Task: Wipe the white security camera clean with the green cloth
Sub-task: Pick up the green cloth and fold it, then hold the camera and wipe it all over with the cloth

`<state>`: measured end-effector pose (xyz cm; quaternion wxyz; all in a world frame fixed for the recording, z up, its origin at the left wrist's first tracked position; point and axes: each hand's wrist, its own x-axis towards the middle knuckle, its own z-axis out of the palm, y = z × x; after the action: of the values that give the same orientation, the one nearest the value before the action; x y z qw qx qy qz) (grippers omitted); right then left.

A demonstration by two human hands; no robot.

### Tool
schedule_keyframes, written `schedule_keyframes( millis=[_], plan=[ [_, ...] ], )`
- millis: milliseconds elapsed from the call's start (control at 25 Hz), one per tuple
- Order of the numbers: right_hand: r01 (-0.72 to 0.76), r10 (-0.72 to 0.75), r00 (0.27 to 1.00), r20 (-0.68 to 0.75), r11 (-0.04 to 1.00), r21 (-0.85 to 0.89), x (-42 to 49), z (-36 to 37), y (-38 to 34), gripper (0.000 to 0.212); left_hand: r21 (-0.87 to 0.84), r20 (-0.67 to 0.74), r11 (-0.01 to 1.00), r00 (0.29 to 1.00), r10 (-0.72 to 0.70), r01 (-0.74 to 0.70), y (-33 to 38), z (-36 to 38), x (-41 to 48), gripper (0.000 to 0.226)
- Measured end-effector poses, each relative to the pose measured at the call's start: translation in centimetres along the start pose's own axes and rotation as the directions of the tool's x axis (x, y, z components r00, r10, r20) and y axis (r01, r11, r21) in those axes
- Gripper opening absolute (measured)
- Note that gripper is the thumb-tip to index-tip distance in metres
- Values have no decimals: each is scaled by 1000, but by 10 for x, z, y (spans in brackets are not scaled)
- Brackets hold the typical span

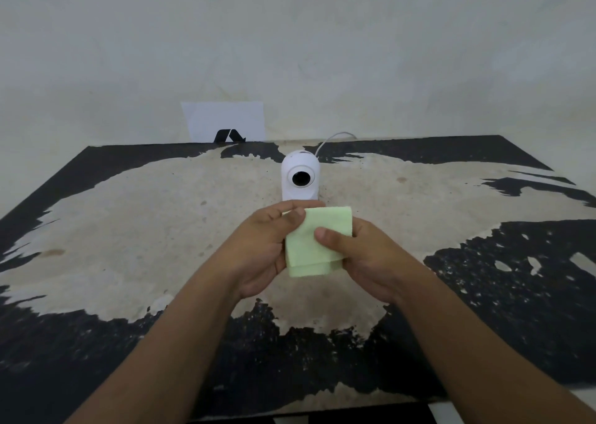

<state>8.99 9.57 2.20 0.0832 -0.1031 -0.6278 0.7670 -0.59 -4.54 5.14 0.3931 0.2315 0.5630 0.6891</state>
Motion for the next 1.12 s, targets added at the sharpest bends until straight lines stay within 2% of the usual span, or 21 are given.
schedule_keyframes(
  millis=[120,240,320,400,480,560,640,680,760,840,960,1040,1120],
  plan=[
    [8,-7,996,-84,1000,17,11,-3,2,37,243,-118,968,988,97,-66,3,-3,12,21],
    [10,-5,997,-76,998,54,19,-9,0,23,244,-78,965,990,121,-99,1,-8,26,19],
    [28,-37,979,-202,998,-48,28,-20,-7,13,297,-138,947,976,170,-123,0,-19,42,18],
    [47,-90,917,-389,992,-117,43,-38,-11,12,440,-283,893,929,237,-94,-3,-34,59,21],
    [42,-116,821,-559,989,-143,63,-52,-14,9,605,-339,796,902,267,-8,-9,-46,78,43],
    [-3,-133,762,-634,978,-208,87,-55,-11,13,750,-302,659,918,256,63,-17,-51,97,72],
    [-10,-172,752,-636,962,-273,109,-48,-7,17,837,-251,540,936,246,83,-21,-51,115,93],
    [-8,-192,758,-623,953,-303,118,-43,-4,21,853,-236,516,942,240,82,-22,-50,124,98],
    [-12,-189,779,-598,949,-316,129,-33,2,28,851,-218,520,950,224,73,-22,-50,137,101],
    [-47,-99,819,-565,970,-238,135,-27,8,37,851,-208,519,957,203,75,-24,-51,145,102],
    [-93,0,880,-474,981,-172,140,-16,15,69,871,-173,488,963,206,52,-27,-52,151,103],
    [-75,2,896,-444,986,-147,144,-8,19,81,874,-155,485,964,215,33,-28,-53,151,102],
    [-28,-22,889,-457,994,-102,147,-1,19,81,878,-153,478,963,221,30,-29,-54,150,101]
  ],
)
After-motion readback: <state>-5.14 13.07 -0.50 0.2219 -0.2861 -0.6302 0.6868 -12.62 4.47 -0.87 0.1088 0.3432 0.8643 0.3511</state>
